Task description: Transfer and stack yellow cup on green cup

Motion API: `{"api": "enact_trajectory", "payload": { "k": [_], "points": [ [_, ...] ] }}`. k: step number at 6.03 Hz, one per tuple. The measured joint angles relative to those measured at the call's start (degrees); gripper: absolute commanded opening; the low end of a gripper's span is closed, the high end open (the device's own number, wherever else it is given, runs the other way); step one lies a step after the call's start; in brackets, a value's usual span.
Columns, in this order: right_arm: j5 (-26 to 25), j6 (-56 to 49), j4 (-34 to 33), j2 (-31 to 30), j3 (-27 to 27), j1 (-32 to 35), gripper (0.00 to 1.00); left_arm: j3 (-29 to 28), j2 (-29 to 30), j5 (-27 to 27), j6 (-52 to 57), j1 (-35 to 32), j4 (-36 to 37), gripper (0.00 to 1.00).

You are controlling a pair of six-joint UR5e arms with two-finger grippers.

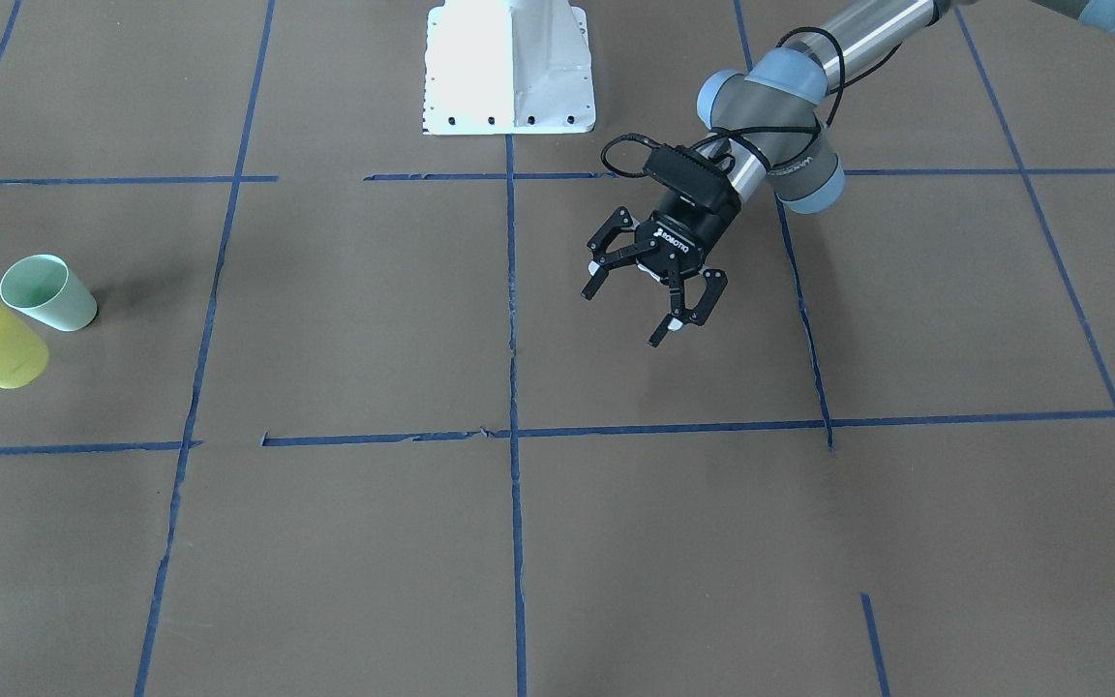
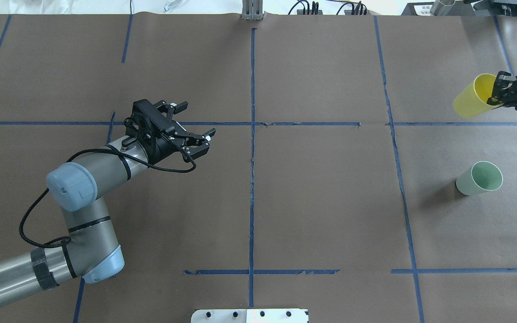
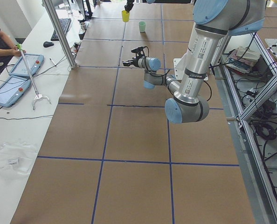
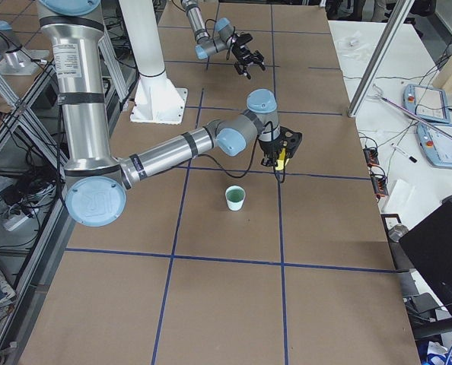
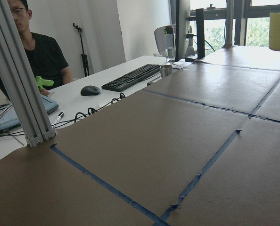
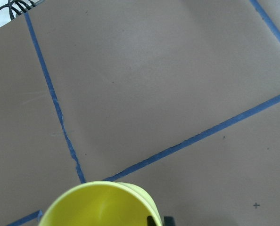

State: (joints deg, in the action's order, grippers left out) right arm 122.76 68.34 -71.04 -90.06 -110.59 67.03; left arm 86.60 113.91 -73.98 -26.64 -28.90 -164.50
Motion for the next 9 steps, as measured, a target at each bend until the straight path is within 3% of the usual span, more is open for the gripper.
{"api": "enact_trajectory", "payload": {
  "k": [3,9],
  "points": [
    [0.2,-3.2,-0.3,-6.6,-3.9,0.0,0.00,-0.8,0.2,-0.5,-6.8,-3.2,8.7,0.99],
    [1.6,-11.4,-0.4,-14.0,-4.0,-6.8,0.00,-0.8,0.7,-0.6,-9.4,-3.9,11.2,0.99]
  ]
}}
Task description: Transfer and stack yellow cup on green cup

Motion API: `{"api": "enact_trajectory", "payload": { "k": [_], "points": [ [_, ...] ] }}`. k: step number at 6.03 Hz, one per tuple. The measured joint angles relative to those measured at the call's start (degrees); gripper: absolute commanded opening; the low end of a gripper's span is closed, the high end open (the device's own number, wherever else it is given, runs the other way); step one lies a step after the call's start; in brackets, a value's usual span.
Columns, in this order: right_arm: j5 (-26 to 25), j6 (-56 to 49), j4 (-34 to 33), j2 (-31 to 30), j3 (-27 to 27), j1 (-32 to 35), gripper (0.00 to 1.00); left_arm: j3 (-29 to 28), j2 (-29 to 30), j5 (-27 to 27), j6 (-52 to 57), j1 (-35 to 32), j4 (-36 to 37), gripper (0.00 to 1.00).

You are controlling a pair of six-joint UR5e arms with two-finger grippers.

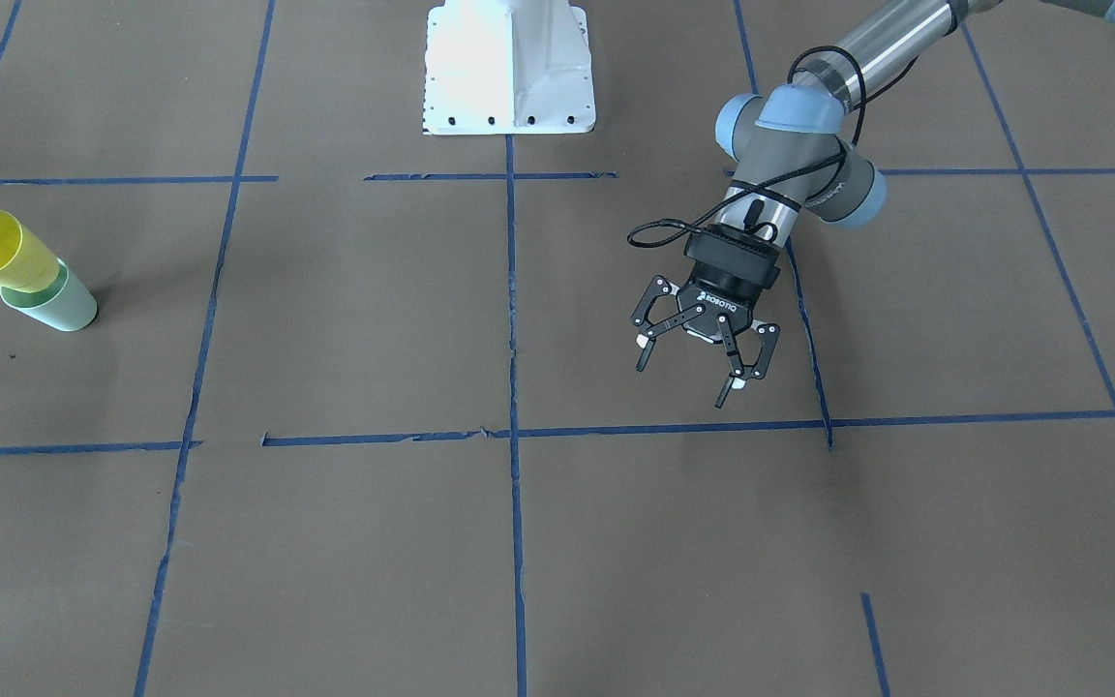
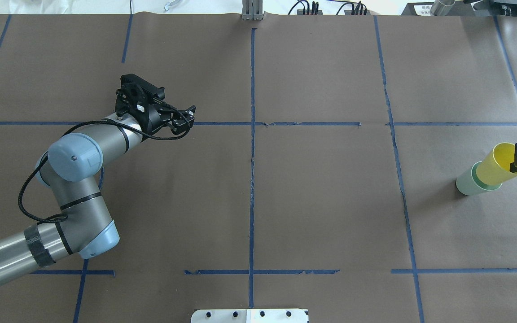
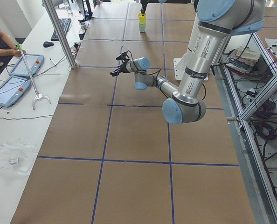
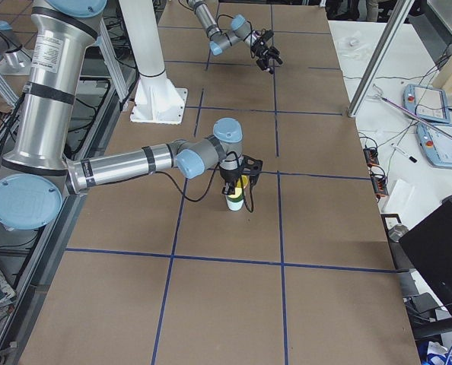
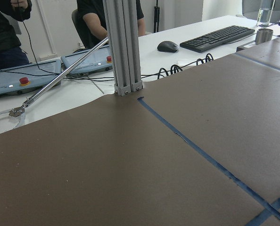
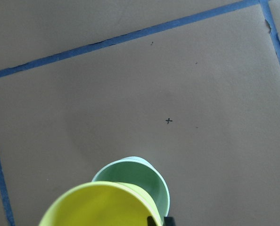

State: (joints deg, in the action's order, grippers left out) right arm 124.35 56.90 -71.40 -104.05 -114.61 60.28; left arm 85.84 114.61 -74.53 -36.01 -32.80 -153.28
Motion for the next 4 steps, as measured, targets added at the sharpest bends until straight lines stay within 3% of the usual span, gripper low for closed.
{"api": "enact_trajectory", "payload": {
  "k": [3,4],
  "points": [
    [-0.9,0.0,0.0,0.3,0.4,-0.5,0.00,0.0,0.0,0.0,0.0,0.0,0.0,0.99],
    [-1.4,0.0,0.0,0.4,0.7,-0.6,0.18,0.0,0.0,0.0,0.0,0.0,0.0,0.99]
  ]
}}
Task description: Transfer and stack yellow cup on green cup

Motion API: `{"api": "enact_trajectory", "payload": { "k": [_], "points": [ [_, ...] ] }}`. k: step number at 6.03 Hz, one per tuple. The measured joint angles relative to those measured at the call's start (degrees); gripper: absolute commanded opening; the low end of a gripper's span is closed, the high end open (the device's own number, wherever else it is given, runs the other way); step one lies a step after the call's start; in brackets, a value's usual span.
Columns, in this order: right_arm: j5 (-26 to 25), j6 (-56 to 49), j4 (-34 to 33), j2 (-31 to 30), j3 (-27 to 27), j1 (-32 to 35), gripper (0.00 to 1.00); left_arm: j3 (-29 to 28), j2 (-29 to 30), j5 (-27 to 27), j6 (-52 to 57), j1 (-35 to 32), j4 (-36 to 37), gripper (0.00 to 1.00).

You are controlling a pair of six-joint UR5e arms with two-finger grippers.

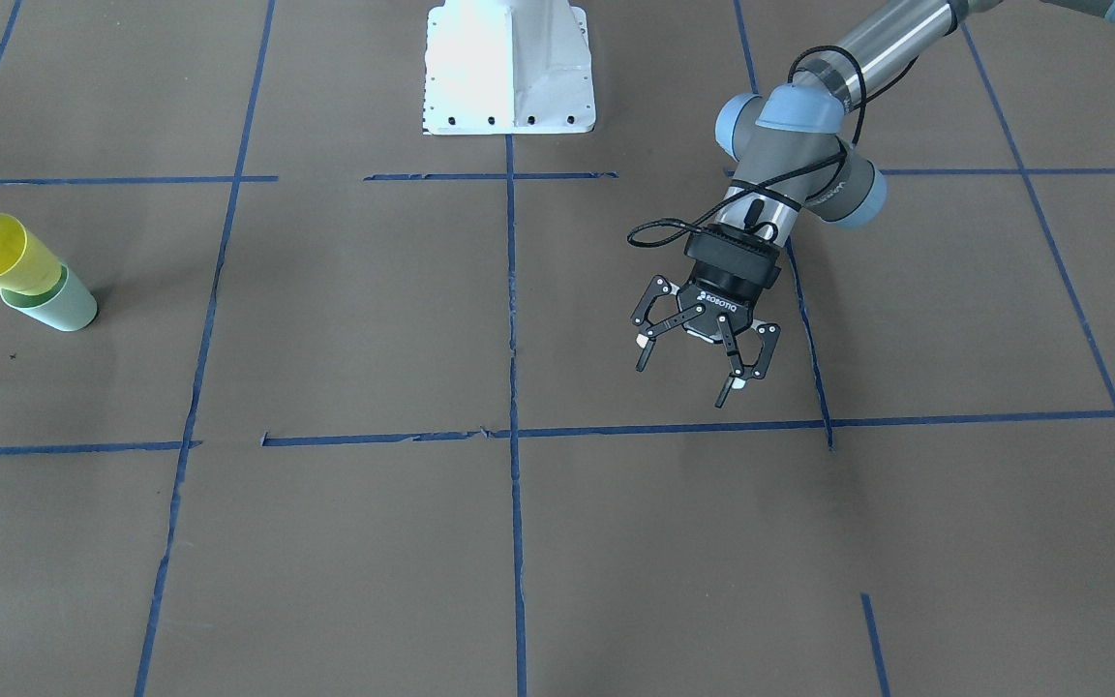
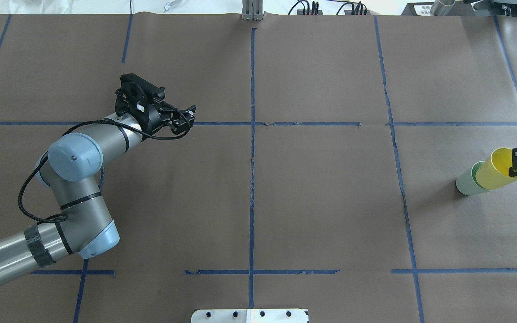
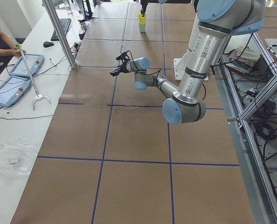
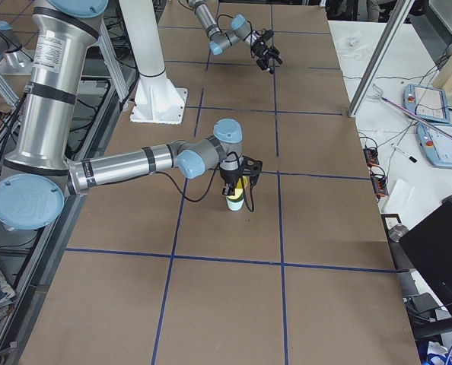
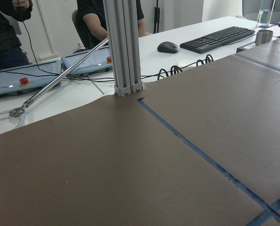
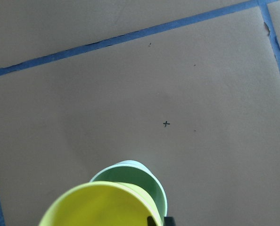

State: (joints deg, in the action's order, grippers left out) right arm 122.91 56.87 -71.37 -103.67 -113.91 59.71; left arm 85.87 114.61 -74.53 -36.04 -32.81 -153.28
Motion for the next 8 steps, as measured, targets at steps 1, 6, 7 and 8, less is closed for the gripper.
{"api": "enact_trajectory", "payload": {
  "k": [1,6,7,8],
  "points": [
    [-0.3,0.0,0.0,0.1,0.3,-0.1,0.98,0.0,0.0,0.0,0.0,0.0,0.0,0.99],
    [0.4,0.0,0.1,0.7,-2.8,1.2,1.00,0.7,0.3,-4.4,0.0,-2.1,7.4,0.99],
    [1.4,-0.1,0.1,1.2,-3.6,3.0,1.00,1.3,0.7,-8.1,0.0,-4.3,13.2,0.99],
    [3.4,-0.5,-0.1,2.5,-3.2,5.7,1.00,3.0,1.0,-12.6,0.0,-7.4,21.1,0.99]
  ]
}}
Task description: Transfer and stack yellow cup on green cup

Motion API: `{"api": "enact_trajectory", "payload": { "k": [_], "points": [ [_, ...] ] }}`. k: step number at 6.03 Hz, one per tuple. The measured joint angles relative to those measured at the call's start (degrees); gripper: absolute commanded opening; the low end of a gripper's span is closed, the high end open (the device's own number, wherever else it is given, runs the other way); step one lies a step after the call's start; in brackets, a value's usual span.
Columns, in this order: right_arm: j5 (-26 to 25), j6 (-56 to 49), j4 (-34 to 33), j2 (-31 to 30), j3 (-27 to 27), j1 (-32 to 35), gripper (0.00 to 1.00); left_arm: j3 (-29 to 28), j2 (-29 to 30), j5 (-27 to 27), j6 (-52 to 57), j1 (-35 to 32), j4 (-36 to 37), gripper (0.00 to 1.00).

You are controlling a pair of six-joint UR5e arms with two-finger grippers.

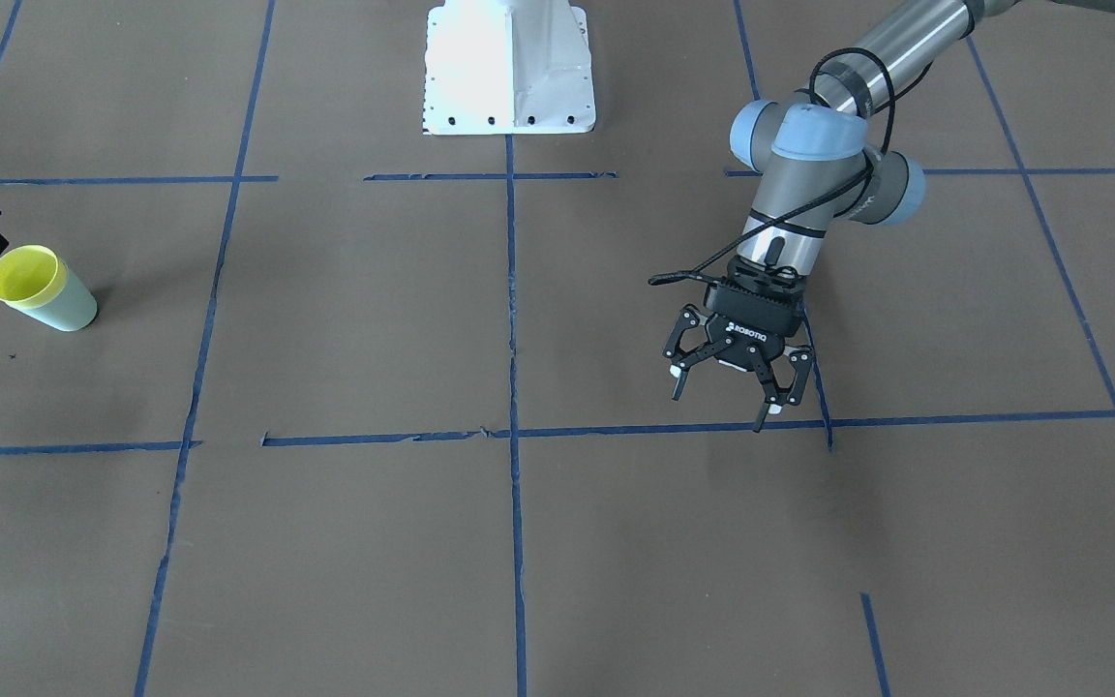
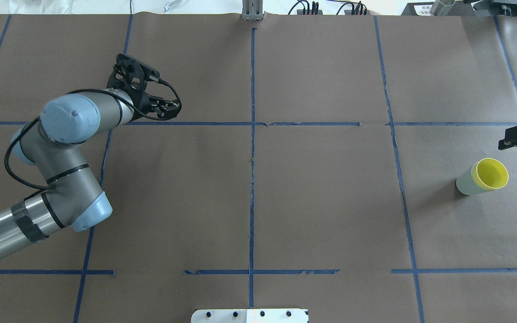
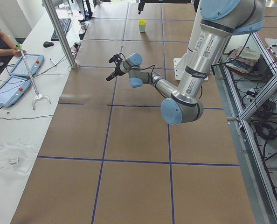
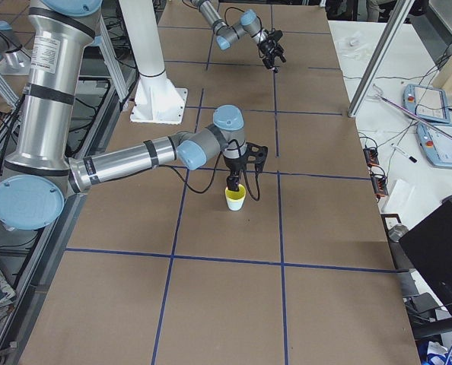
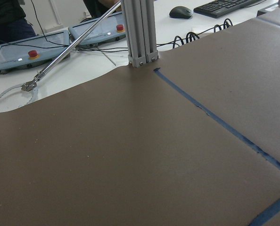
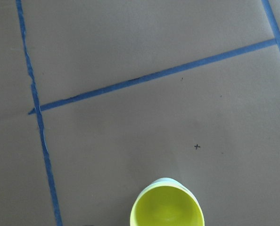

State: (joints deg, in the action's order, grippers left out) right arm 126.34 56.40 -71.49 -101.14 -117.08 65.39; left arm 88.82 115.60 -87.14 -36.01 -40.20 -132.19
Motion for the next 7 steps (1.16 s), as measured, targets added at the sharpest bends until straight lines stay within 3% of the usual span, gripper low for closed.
{"api": "enact_trajectory", "payload": {
  "k": [4,7],
  "points": [
    [3.1,-9.8,-0.6,3.2,5.0,7.6,1.00,6.8,1.1,-22.5,2.0,-17.2,32.7,0.98],
    [5.8,-18.7,-0.6,5.0,10.4,13.2,1.00,8.2,0.4,-34.5,21.2,-29.6,49.4,0.99]
  ]
}}
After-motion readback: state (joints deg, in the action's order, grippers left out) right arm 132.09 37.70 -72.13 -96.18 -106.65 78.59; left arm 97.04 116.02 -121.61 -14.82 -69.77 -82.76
